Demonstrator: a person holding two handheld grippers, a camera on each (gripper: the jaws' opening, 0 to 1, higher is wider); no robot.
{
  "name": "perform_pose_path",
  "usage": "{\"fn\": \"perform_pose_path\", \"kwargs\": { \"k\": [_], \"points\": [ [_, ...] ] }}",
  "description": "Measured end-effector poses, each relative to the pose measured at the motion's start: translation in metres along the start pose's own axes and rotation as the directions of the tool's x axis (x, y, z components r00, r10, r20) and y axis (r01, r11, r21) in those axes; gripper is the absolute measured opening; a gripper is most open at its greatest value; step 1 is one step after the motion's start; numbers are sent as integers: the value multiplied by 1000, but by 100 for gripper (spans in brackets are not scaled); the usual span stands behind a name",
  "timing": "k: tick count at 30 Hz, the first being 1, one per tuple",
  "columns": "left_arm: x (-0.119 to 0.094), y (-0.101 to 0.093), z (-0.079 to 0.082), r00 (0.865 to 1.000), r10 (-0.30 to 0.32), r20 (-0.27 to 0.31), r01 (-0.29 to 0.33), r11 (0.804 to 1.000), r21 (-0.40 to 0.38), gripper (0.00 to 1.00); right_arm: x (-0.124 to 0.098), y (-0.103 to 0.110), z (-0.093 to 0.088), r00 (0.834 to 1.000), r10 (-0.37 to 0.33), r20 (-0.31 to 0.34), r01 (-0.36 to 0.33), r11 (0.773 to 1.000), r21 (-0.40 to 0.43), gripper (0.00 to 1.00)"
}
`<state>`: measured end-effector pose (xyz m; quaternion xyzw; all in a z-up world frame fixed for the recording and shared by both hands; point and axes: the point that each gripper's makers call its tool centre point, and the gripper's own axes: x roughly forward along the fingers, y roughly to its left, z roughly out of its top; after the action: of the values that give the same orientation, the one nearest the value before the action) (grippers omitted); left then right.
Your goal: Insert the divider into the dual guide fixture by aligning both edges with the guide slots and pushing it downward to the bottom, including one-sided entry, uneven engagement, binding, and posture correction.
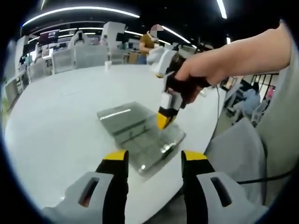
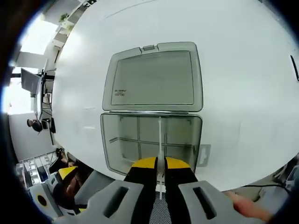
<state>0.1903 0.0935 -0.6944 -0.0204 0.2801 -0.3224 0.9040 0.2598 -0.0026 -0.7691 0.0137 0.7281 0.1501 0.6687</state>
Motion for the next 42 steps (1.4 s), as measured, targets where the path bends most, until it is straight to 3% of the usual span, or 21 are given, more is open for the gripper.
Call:
{"fn": "perform_pose_path", "kwargs": {
  "k": [42],
  "points": [
    [-4,6,-3,1000,11,0,-11,1000,-14,43,8,-1,-2,999,-24,-48,24,1000,5,0]
  ]
}}
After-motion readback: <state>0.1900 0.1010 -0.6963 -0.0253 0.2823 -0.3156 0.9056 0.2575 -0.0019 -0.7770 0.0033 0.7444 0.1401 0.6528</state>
